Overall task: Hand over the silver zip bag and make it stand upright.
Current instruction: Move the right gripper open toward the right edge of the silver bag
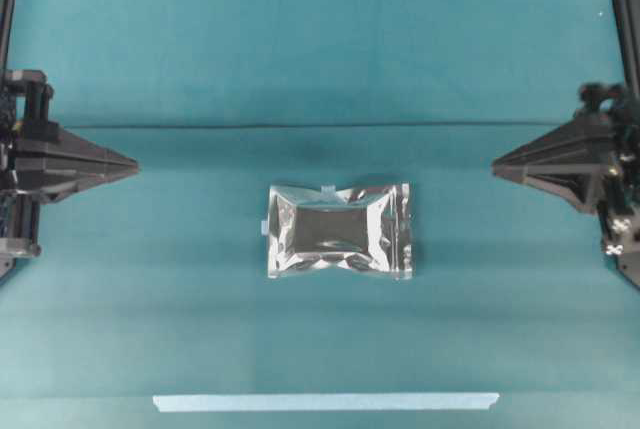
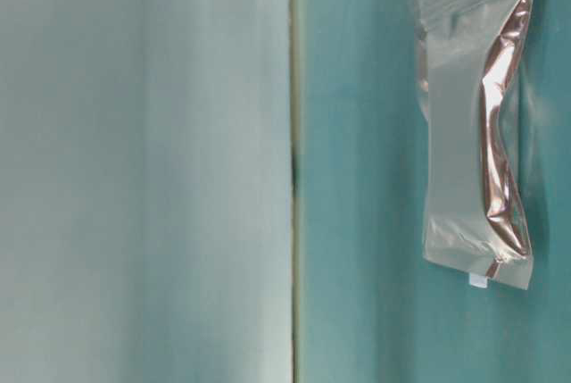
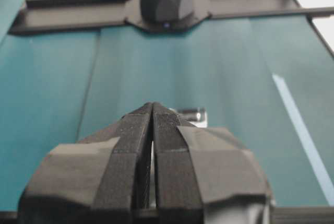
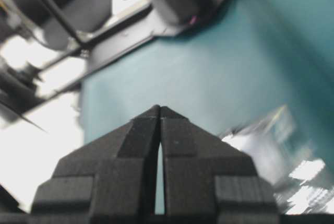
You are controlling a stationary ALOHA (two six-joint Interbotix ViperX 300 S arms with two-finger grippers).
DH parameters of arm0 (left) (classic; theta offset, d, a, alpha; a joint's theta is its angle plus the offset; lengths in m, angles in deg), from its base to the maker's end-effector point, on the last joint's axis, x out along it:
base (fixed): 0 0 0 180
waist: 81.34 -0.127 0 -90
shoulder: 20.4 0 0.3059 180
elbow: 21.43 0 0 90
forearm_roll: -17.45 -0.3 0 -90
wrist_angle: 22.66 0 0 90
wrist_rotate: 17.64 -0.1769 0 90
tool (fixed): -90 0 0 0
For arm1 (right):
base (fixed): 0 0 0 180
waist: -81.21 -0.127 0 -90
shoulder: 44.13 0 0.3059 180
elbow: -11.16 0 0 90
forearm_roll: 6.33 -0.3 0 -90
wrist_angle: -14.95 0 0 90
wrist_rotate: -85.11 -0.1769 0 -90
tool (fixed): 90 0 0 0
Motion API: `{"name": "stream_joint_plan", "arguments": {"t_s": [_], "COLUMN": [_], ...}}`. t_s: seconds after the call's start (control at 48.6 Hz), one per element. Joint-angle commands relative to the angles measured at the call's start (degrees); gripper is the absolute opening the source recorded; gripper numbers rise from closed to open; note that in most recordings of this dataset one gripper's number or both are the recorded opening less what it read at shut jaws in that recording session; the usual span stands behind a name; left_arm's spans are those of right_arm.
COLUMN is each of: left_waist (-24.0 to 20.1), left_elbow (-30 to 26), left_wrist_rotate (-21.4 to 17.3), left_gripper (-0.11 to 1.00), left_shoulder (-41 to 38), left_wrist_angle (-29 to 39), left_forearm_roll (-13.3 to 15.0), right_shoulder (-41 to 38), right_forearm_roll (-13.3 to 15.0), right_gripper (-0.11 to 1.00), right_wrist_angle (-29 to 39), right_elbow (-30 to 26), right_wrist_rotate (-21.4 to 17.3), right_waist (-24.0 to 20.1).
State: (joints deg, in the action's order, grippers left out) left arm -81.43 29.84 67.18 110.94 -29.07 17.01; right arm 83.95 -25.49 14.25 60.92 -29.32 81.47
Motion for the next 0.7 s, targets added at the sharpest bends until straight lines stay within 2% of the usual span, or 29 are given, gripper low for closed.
{"name": "stream_joint_plan", "arguments": {"t_s": [0.0,0.082,0.185,0.453,0.556,0.679], "left_waist": [0.09,0.18,0.09,-0.09,-0.09,-0.09], "left_elbow": [-1.76,-1.85,-1.85,-1.93,-2.02,-1.93], "left_wrist_rotate": [0.09,0.09,0.00,0.18,0.09,0.35], "left_gripper": [-0.01,-0.01,-0.01,-0.01,-0.01,-0.01], "left_shoulder": [-0.09,-0.09,-0.35,-0.09,0.00,-0.35], "left_wrist_angle": [1.05,1.49,2.72,3.87,3.78,3.87], "left_forearm_roll": [-0.18,-0.18,-0.18,-0.18,-0.18,-0.18], "right_shoulder": [-2.72,-6.15,-10.46,-19.78,-21.53,-22.68], "right_forearm_roll": [-4.48,-4.66,-4.66,-5.01,-5.10,-5.01], "right_gripper": [0.00,0.00,0.00,0.00,0.00,0.02], "right_wrist_angle": [1.85,2.02,2.29,3.96,3.87,2.55], "right_elbow": [-1.05,-1.14,-0.88,-0.18,0.44,1.14], "right_wrist_rotate": [-7.12,-12.48,-17.23,-23.73,-27.25,-29.00], "right_waist": [-0.26,-0.35,1.93,3.60,3.52,3.52]}}
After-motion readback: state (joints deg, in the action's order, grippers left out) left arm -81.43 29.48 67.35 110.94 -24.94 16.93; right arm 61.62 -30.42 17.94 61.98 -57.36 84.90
